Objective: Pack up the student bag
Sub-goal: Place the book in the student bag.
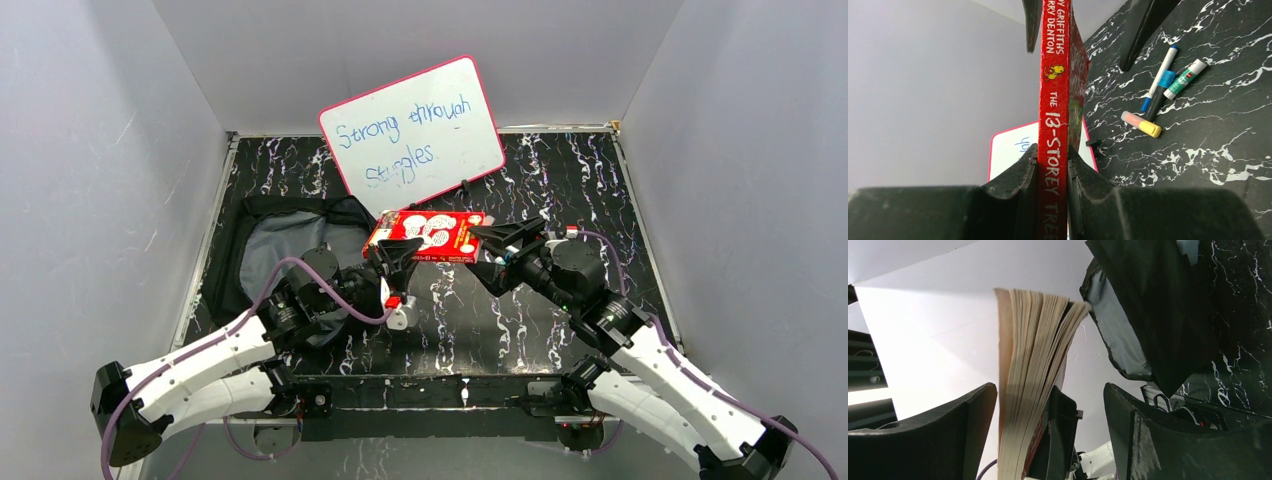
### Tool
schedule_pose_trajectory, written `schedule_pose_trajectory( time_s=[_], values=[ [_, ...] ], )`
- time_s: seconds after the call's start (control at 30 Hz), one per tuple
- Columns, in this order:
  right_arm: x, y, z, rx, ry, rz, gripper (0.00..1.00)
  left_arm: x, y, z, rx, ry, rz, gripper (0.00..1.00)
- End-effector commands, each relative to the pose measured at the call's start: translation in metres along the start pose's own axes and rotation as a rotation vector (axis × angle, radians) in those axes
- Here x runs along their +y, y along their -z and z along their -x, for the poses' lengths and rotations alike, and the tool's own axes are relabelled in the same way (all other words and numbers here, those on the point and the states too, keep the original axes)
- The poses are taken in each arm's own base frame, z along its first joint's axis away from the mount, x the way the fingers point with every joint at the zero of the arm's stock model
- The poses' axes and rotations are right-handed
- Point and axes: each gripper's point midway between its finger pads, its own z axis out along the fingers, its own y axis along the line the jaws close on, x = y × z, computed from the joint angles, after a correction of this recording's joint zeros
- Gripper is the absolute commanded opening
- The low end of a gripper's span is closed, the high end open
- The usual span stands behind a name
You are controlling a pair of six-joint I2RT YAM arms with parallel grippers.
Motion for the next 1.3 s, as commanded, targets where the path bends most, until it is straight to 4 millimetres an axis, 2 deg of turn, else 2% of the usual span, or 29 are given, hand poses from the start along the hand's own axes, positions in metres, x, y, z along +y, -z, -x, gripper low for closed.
schedule_pose_trajectory(
  time_s=[0.0, 0.17, 0.37, 0.67, 0.7, 0.77, 0.83, 0.87, 0.93, 1.1, 1.2, 1.23, 1.27],
  values=[
    [0.024, -0.005, -0.008, 0.045, -0.045, 0.101, 0.84, 0.018, 0.008, 0.024, -0.094, -0.019, 0.054, 0.0],
    [0.03, -0.01, -0.013, 0.069, -0.04, 0.121, 0.74, 0.008, 0.008, 0.024, -0.098, -0.008, 0.01, 0.0],
    [0.029, -0.01, -0.018, 0.099, -0.033, 0.122, 0.55, -0.001, 0.009, 0.02, -0.083, 0.003, -0.016, 0.0],
    [0.015, -0.01, -0.012, 0.08, -0.018, 0.105, 0.02, -0.008, 0.011, 0.023, -0.095, 0.016, -0.062, 0.0],
    [0.014, -0.01, -0.012, 0.076, -0.013, 0.105, 0.0, -0.009, 0.012, 0.023, -0.092, 0.022, -0.068, 0.05],
    [0.012, -0.008, -0.011, 0.073, 0.001, 0.106, 0.0, -0.01, 0.013, 0.022, -0.086, 0.047, -0.066, 0.28],
    [0.012, -0.008, -0.002, 0.026, 0.016, 0.121, 0.0, -0.009, 0.017, 0.024, -0.084, 0.133, -0.05, 0.44],
    [0.013, -0.007, 0.0, 0.008, 0.026, 0.128, 0.0, -0.004, 0.019, 0.026, -0.081, 0.211, -0.027, 0.56],
    [0.011, -0.004, 0.009, -0.04, 0.06, 0.134, 0.0, 0.011, 0.022, 0.028, -0.052, 0.425, 0.033, 0.64],
    [0.003, 0.009, 0.034, -0.181, 0.172, 0.12, 0.0, 0.026, 0.033, 0.021, 0.074, 0.851, 0.15, 0.67],
    [0.004, 0.015, 0.042, -0.234, 0.283, 0.127, 0.0, 0.042, 0.052, -0.006, 0.208, 1.137, 0.394, 0.67],
    [0.006, 0.015, 0.043, -0.244, 0.337, 0.135, 0.0, 0.038, 0.06, -0.017, 0.292, 1.208, 0.451, 0.68],
    [0.008, 0.016, 0.043, -0.248, 0.405, 0.145, 0.0, 0.043, 0.068, -0.024, 0.357, 1.256, 0.513, 0.68]
  ],
)
